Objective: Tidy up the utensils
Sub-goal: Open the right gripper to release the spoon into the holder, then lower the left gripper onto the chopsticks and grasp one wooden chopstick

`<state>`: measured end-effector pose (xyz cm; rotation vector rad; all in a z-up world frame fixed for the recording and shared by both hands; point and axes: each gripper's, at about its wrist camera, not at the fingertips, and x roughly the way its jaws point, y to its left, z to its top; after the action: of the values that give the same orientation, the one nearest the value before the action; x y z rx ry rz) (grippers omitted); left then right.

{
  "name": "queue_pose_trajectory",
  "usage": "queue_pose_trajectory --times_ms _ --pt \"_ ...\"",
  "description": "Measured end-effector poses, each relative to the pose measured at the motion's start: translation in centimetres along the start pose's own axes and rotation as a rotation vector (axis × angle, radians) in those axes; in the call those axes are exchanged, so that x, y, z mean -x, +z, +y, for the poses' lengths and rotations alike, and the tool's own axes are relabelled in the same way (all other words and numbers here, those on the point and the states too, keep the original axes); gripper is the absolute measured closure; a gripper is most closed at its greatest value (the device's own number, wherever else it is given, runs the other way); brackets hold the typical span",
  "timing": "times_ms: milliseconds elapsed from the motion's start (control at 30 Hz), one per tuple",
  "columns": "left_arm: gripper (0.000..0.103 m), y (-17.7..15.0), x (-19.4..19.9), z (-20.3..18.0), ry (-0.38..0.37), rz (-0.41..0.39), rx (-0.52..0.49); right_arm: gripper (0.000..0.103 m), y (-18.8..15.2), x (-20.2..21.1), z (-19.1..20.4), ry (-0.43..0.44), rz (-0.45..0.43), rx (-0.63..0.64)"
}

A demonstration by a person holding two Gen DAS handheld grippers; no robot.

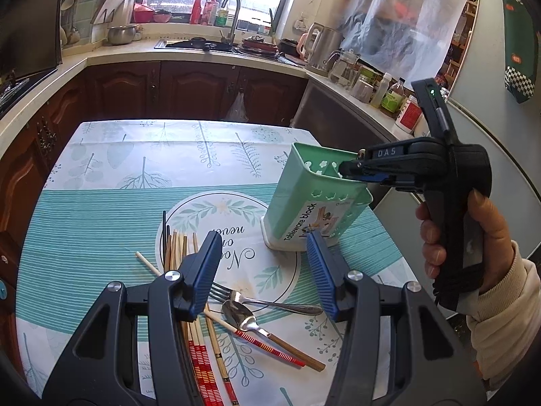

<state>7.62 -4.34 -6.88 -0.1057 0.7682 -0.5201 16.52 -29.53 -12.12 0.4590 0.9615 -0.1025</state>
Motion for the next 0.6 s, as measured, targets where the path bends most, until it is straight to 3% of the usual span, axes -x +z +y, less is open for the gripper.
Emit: queue_pose_trajectory --times_ms 200,433,600 --pt "0.054 -0.4 -0.5 0.2 0.077 0.043 -0.016 0.075 -0.7 1.0 1.5 0.046 -0.045 0.048" --pt "0.054 0.1 -0.1 2.9 0.224 0.097 0.024 0.074 -2.5 4.2 4.4 0.060 -0.102 0.175" --pt "0.054 0.5 1.2 5.7 0.249 0.118 0.092 0.074 -4.9 6.0 6.6 0.077 -0.101 0.267"
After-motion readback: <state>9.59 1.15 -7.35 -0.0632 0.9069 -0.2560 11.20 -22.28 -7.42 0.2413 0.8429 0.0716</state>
